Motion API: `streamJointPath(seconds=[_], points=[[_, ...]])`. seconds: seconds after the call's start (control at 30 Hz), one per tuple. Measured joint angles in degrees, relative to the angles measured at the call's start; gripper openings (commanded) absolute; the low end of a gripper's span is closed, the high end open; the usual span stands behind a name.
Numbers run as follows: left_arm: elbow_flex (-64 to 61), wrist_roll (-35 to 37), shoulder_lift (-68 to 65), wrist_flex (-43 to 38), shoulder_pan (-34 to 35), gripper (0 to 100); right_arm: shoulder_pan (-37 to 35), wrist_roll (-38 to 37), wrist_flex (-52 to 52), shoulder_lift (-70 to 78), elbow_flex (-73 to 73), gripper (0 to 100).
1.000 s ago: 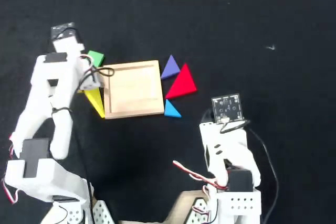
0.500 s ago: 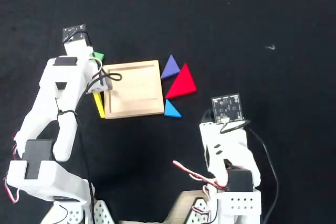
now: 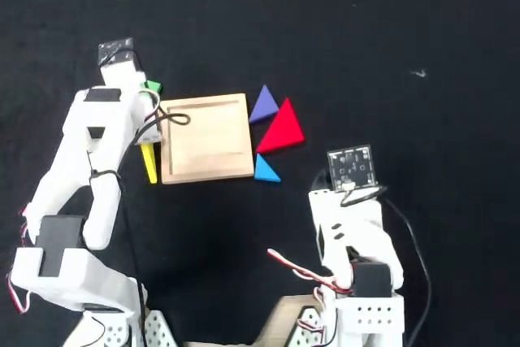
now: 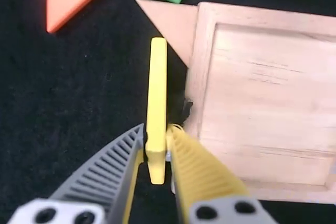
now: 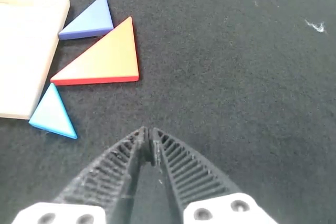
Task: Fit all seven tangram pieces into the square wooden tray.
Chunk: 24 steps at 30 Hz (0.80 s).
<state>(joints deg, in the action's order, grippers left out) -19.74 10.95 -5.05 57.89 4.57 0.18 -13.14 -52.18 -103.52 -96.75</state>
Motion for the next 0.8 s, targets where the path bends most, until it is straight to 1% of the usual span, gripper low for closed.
streamJointPath(seconds=[0.07,0.17,0.23,0.3,0.4,0.57,0.8], points=[[4.2,0.1,1.1,4.5,-1.8,3,0.0,0.0,0.0,0.0,0.0,1.2],[14.5,0.1,2.9,13.7,-6.5,3,0.0,0.0,0.0,0.0,0.0,1.2],[20.0,-0.5,3.0,17.3,-9.8,3,0.0,0.0,0.0,0.0,0.0,1.2],[22.1,-0.6,2.4,17.8,-11.9,3,0.0,0.0,0.0,0.0,0.0,1.2],[22.7,-0.8,-2.3,16.9,-12.2,3,0.0,0.0,0.0,0.0,0.0,1.2],[22.7,-1.1,-12.7,14.2,-10.3,3,0.0,0.0,-1.0,0.0,0.0,1.2],[22.6,-1.1,-14.1,14.2,-7.9,3,0.0,0.0,-1.0,0.0,0.0,1.2]])
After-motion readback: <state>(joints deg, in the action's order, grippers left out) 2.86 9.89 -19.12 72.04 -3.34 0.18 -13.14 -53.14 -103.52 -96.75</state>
